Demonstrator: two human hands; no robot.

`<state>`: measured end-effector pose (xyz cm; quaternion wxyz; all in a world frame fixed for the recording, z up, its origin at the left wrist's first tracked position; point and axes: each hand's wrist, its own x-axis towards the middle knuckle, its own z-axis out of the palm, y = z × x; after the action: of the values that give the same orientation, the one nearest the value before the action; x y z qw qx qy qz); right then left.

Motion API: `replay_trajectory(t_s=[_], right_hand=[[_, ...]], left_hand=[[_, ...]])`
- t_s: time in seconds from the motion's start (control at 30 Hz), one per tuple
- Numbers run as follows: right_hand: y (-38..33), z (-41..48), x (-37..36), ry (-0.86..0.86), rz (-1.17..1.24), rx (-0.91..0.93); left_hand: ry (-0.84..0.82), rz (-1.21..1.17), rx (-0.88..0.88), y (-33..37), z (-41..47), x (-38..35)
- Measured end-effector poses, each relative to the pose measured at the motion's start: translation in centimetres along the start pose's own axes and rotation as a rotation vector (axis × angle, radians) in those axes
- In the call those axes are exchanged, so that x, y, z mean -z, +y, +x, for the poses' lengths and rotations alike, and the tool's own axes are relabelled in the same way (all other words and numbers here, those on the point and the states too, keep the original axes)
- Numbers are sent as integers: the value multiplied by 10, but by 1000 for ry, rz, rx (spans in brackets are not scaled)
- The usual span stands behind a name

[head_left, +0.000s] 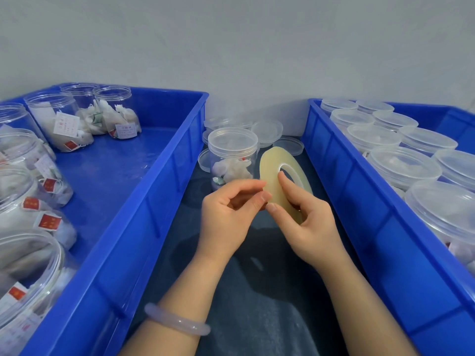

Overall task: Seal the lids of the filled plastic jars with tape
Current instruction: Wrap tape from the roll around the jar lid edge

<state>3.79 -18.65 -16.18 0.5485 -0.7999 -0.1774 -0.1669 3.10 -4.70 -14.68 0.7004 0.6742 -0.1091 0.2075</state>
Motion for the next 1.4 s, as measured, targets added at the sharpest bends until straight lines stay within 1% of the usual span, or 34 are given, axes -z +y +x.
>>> replay_trajectory(t_s=[0.07, 0.3, 0.6, 0.67, 0.73, 0.8, 0.87, 0.93, 1.0, 1.2, 1.33, 1.4], right_hand=[[0, -1, 2, -6, 15, 3], [2, 1, 4, -49, -23, -7], [1, 0, 7, -83, -41, -53], [0, 1, 6, -69, -1, -59], [-3, 1, 3, -51, 25, -59], [-5, 1, 3, -33, 14, -56], [-5, 1, 4, -37, -51, -52], [-4, 0, 6, -49, -115, -56], [-3, 0, 7, -56, -161, -48], [-2, 1, 7, -93, -284, -35], [-2, 2, 7, -94, -309, -37], [-1, 2, 6, -109, -322, -41]], left_hand=[[-21, 29, -21, 0, 1, 1], [-189, 88, -19, -1, 4, 11], [-316, 141, -17, -1, 9, 16], [-283, 175, -49, -1, 8, 15], [-173, 179, -77, -2, 7, 14], [-113, 174, -95, -2, 6, 14], [-106, 227, -177, -4, 6, 13], [-94, 316, -301, -8, 7, 14], [-82, 380, -369, -10, 8, 16], [-140, 562, -432, -13, 9, 18], [-242, 690, -315, -14, 7, 14], [-299, 719, -290, -14, 6, 11]])
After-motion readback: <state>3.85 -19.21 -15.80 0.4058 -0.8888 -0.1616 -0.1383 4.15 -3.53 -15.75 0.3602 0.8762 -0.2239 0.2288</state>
